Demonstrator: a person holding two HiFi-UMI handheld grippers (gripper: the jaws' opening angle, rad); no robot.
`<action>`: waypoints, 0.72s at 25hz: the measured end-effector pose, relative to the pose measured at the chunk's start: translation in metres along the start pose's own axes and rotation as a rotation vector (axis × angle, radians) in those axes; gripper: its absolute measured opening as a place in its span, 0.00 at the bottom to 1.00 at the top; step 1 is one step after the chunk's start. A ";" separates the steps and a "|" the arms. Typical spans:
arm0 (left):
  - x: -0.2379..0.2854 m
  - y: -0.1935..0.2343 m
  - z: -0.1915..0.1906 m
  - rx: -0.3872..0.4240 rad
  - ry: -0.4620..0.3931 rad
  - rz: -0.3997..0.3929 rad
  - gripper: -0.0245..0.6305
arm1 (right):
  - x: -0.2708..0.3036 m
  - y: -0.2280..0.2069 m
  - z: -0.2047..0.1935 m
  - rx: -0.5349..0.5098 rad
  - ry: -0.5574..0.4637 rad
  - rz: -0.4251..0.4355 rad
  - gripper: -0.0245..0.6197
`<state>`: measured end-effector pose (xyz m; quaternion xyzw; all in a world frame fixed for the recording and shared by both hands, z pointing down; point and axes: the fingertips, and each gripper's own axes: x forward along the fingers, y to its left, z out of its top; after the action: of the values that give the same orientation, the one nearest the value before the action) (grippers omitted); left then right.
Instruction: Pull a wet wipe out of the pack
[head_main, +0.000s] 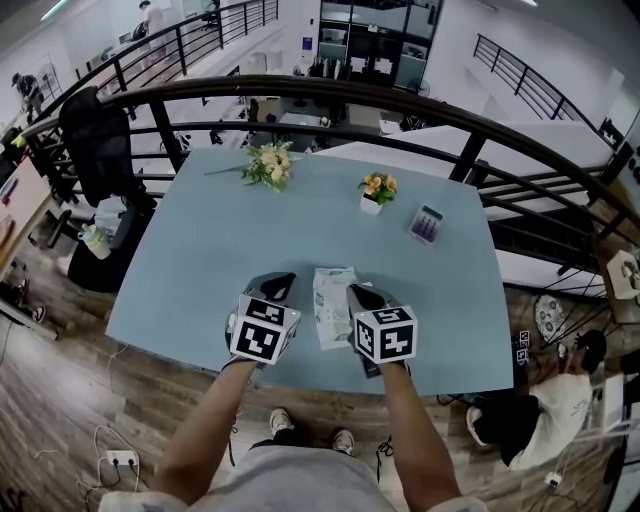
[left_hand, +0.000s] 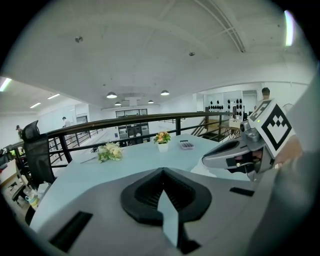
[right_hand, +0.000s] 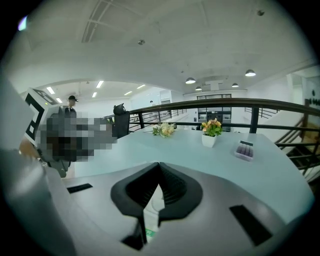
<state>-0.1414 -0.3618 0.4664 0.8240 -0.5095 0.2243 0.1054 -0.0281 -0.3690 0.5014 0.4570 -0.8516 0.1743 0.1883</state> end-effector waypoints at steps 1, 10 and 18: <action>-0.001 0.000 0.000 -0.002 -0.002 0.005 0.03 | -0.001 0.001 0.001 -0.004 -0.002 0.004 0.05; -0.014 -0.001 0.002 -0.014 -0.013 0.050 0.03 | -0.008 0.007 0.015 -0.037 -0.026 0.039 0.05; -0.027 -0.005 0.005 -0.027 -0.025 0.084 0.03 | -0.016 0.015 0.029 -0.071 -0.050 0.071 0.05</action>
<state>-0.1463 -0.3406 0.4500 0.8032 -0.5478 0.2114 0.1007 -0.0372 -0.3632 0.4669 0.4240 -0.8773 0.1389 0.1766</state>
